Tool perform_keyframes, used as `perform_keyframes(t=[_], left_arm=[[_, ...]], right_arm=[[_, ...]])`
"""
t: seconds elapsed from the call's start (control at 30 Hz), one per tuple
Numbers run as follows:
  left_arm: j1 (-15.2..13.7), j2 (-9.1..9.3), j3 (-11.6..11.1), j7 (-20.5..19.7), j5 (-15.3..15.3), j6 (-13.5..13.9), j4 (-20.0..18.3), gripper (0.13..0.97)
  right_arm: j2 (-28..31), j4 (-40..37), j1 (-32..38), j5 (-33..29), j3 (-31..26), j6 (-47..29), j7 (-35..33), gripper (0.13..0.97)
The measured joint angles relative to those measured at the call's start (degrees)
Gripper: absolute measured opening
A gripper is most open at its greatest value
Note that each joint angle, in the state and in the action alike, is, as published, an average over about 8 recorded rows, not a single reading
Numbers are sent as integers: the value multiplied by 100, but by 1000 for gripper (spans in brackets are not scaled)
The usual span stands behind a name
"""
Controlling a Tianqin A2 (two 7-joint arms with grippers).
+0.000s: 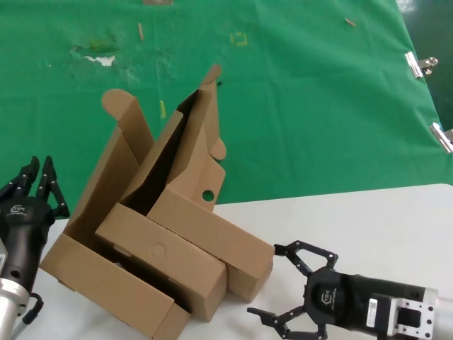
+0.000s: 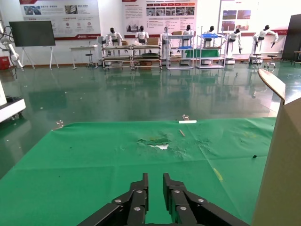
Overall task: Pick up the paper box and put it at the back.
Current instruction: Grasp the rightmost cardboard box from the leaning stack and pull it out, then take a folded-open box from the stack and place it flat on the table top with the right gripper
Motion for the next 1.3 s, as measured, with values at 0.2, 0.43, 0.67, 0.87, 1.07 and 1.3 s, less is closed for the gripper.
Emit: perform_keyframes(t=[0.2,0.43,0.67,0.87,1.07,1.3], left_arm=[[0,0,0,0,0,0,0,213],[0,0,0,0,0,0,0,150],[0,0,0,0,0,0,0,142],[0,0,0,-1,0,0,0,140],[0,0,0,-3,1,0,0,140],[0,0,0,-3,2,0,0,140]], right_arm=[[-69,-285,74,-28,-85,-56,-66,609],[-149,-507,77,-29,-125,-82,-128,456],[-140,-392,34,-20,-74,3,-38,316],[-23,257,-292,-9,123,370,396,225],[332,1282,-853,-216,554,1123,1251,174],[1248,2387,-1245,-1193,1084,2138,2905,141]])
